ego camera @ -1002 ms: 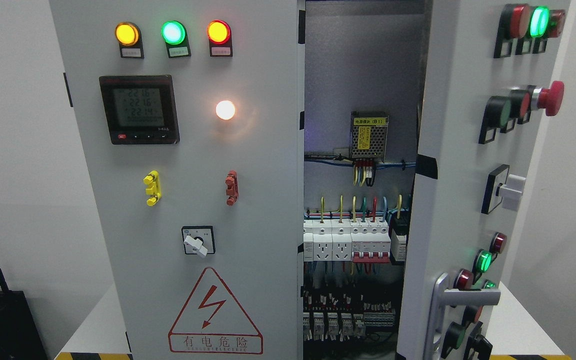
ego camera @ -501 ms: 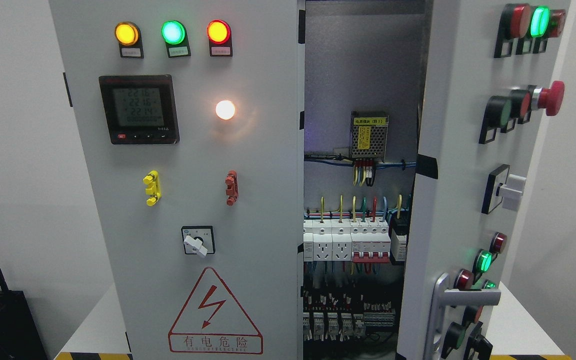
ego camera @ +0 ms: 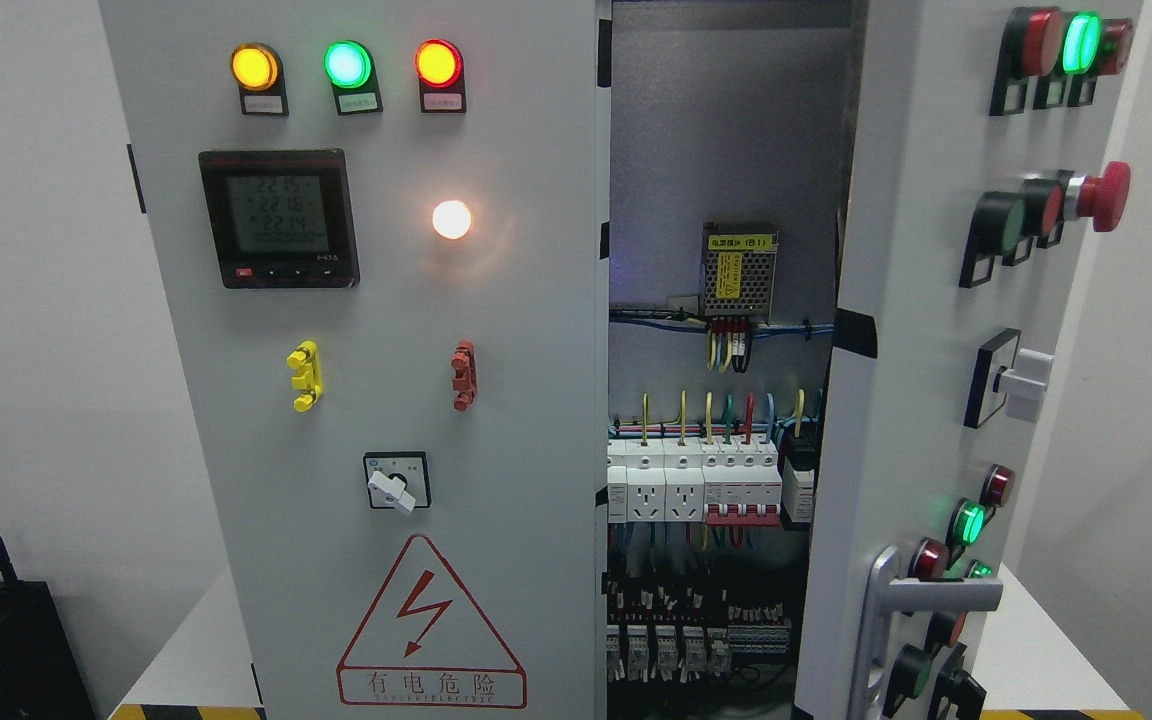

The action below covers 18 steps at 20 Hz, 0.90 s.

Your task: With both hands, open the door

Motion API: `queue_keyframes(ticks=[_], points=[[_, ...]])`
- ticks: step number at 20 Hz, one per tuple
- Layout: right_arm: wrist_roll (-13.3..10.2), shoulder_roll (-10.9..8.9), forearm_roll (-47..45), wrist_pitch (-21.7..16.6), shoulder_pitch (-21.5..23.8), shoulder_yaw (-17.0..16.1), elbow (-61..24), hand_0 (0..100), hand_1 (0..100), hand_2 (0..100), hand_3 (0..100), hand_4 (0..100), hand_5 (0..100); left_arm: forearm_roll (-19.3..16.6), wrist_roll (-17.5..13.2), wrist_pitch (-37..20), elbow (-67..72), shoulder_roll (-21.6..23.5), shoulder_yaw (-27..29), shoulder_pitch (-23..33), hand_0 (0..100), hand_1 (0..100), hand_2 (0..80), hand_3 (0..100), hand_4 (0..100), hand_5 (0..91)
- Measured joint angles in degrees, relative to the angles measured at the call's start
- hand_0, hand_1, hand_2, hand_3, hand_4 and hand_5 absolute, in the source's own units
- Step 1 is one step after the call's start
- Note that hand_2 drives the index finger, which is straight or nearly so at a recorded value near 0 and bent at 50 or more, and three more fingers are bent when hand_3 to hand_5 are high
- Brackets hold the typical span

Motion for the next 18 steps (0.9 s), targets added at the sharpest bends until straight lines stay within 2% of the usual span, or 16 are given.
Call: queue_keyframes(ticks=[3, 7, 12, 18], points=[[0.01, 0.0, 0.01, 0.0, 0.0, 0.0, 0.0, 38, 0, 0, 0, 0, 0, 6.36, -3.83, 7.08, -1.68, 4.28, 3.72, 1.13, 0, 0, 0.0, 0, 0, 0.0], [0.03, 0.0, 0.01, 0.0, 0.0, 0.0, 0.0, 38, 0, 0, 0, 0, 0, 13.07, -6.62, 10.62, -3.19, 9.72, 7.25, 3.08, 0, 0, 0.0, 0, 0, 0.0], [0.05, 0.0, 0.0, 0.0, 0.0, 0.0, 0.0, 38, 0, 0, 0, 0, 0, 17.71, -8.72, 11.56, -4.86, 15.22, 10.62, 4.25, 0, 0, 0.0, 0, 0, 0.0], [0.29, 0.0, -0.01, 0.0, 0.0, 0.0, 0.0, 38, 0, 0, 0, 0, 0, 23.66, -9.17, 13.31, -6.34, 21.86, 13.46, 4.56, 0, 0, 0.0, 0, 0, 0.0]])
